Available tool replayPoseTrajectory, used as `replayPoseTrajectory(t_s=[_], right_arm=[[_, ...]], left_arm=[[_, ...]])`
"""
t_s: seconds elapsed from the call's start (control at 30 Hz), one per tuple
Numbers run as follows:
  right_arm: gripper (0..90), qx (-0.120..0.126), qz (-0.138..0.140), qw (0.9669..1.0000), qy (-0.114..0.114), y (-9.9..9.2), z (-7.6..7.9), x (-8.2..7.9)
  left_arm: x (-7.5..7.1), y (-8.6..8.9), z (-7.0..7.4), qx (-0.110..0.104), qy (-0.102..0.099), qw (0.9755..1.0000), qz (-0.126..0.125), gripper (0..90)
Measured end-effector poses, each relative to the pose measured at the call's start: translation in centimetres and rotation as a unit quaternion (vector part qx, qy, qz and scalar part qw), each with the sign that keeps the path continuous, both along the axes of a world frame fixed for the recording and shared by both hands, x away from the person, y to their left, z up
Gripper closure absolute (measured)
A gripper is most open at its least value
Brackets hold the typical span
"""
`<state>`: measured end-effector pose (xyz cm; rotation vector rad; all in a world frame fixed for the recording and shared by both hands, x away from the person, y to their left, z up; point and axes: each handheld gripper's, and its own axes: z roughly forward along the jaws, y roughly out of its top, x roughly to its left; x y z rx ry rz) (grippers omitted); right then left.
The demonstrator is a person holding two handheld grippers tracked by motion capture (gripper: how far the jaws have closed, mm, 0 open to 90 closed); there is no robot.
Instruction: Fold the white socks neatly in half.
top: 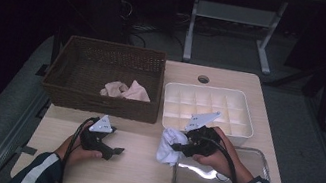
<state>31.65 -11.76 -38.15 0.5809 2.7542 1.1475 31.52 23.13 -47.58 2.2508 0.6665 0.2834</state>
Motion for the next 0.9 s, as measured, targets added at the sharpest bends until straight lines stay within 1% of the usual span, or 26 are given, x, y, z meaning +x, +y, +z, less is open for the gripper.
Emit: replayPoseTrajectory(t_s=[0.17,0.2,0.33,0.37,0.5,0.53,0.6,0.7,0.73,0.8,0.9], right_arm=[[61.9,0.002,0.001,1.0000,-0.004,-0.6,0.8,0.1],[61.9,-0.001,0.001,0.9999,-0.011,-0.8,1.1,0.2],[61.9,0.005,-0.014,0.9997,-0.021,-1.9,2.2,0.5],[61.9,0.006,-0.019,0.9994,-0.027,-2.2,2.5,0.6],[61.9,0.002,-0.041,0.9983,-0.041,-3.3,3.6,1.3],[61.9,-0.001,-0.046,0.9979,-0.045,-3.6,3.9,1.6],[61.9,-0.014,-0.061,0.9964,-0.057,-4.0,4.4,2.2],[61.9,-0.028,-0.074,0.9949,-0.063,-4.2,4.8,3.1],[62.0,-0.038,-0.079,0.9940,-0.066,-4.2,4.9,3.6],[62.0,-0.042,-0.086,0.9935,-0.060,-4.2,4.8,4.4],[62.0,-0.070,-0.090,0.9917,-0.059,-3.7,4.2,5.4]], left_arm=[[0.0,0.0,0.0,0.000,0.000,1.0000,0.001,14.0],[0.0,0.0,0.0,0.000,0.000,1.0000,0.001,14.0],[0.0,0.0,0.0,0.000,0.000,1.0000,0.001,14.0],[0.0,0.0,0.0,0.000,0.000,1.0000,0.001,14.0],[0.0,0.0,0.0,0.000,0.000,1.0000,0.002,14.0],[0.0,0.0,0.0,0.000,0.000,1.0000,0.002,14.0],[0.0,0.0,0.0,0.001,-0.002,1.0000,0.001,14.0],[0.0,0.0,0.0,0.000,-0.003,1.0000,0.002,14.0],[0.0,0.0,0.0,0.000,-0.003,1.0000,0.002,14.1],[0.0,0.0,0.0,0.002,-0.001,1.0000,0.002,14.0],[0.0,0.0,0.0,0.001,-0.003,1.0000,0.002,14.0]])
